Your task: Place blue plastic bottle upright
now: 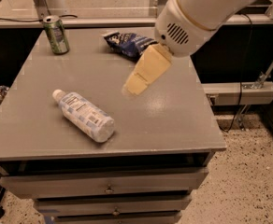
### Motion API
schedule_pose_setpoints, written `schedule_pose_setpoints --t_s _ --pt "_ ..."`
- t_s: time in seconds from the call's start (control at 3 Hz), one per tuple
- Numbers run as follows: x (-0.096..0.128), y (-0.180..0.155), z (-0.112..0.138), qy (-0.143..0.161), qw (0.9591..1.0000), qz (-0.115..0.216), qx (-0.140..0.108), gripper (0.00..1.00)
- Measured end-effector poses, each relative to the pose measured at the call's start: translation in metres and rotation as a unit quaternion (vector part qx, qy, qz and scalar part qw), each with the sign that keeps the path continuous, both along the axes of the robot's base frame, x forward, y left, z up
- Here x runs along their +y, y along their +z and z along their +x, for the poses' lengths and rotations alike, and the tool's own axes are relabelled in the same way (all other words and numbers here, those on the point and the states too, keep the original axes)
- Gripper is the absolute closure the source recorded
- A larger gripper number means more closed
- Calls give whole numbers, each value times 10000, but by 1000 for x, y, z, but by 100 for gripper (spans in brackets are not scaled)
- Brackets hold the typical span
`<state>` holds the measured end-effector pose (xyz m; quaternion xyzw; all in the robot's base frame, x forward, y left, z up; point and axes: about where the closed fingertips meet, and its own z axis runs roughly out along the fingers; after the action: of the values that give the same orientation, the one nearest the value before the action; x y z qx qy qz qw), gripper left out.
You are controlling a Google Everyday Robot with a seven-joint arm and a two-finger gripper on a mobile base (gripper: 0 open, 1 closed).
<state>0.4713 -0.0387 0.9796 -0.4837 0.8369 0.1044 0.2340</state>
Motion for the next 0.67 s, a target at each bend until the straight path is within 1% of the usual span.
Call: schedule_pose_setpoints --t_s 0.33,0.67 --pt "4 1 -1 -169 9998 76 77 0" --pt "4 1 -1 -169 9998 76 77 0"
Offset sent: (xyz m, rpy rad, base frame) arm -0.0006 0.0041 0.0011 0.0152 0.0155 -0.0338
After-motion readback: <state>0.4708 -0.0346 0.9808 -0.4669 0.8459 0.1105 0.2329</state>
